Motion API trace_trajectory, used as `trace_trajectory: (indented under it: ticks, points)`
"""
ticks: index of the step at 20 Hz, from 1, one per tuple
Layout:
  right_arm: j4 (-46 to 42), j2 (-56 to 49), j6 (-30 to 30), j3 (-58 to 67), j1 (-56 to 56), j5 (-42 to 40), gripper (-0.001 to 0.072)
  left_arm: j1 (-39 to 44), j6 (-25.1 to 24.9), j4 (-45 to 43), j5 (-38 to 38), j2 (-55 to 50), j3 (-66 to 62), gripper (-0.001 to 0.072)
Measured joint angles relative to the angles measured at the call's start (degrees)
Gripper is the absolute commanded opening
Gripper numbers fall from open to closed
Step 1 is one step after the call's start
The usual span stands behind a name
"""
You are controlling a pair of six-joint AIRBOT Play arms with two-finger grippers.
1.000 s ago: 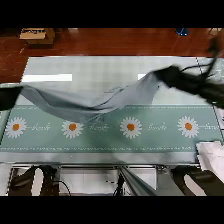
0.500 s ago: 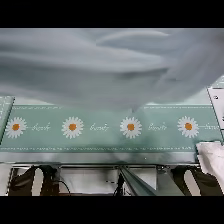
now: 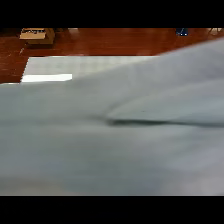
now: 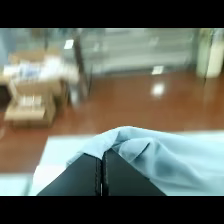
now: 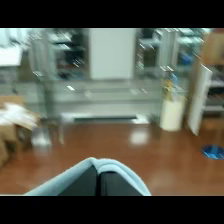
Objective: Fold the shirts.
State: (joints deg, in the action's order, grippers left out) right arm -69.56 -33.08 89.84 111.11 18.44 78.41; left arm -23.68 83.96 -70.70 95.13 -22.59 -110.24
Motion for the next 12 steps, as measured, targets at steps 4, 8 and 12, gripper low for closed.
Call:
trace_trajectory:
  ticks: [4,8,12]
  points:
    - [-3.08,-4.74,-1.05,1.79,0.0,15.65,0.0029,-0.15,1.84,0.28,6.75,-1.53,5.75,0.0016]
    - [-1.97,-13.38,-2.97,0.02,0.0,23.71,0.0029,-0.17,2.01,3.8,8.09,-2.19,22.53,0.0015]
    - [0.5,-25.86,-4.83,-3.58,-0.09,25.42,0.0029,-0.09,1.16,8.94,0.48,-5.09,40.3,0.0015]
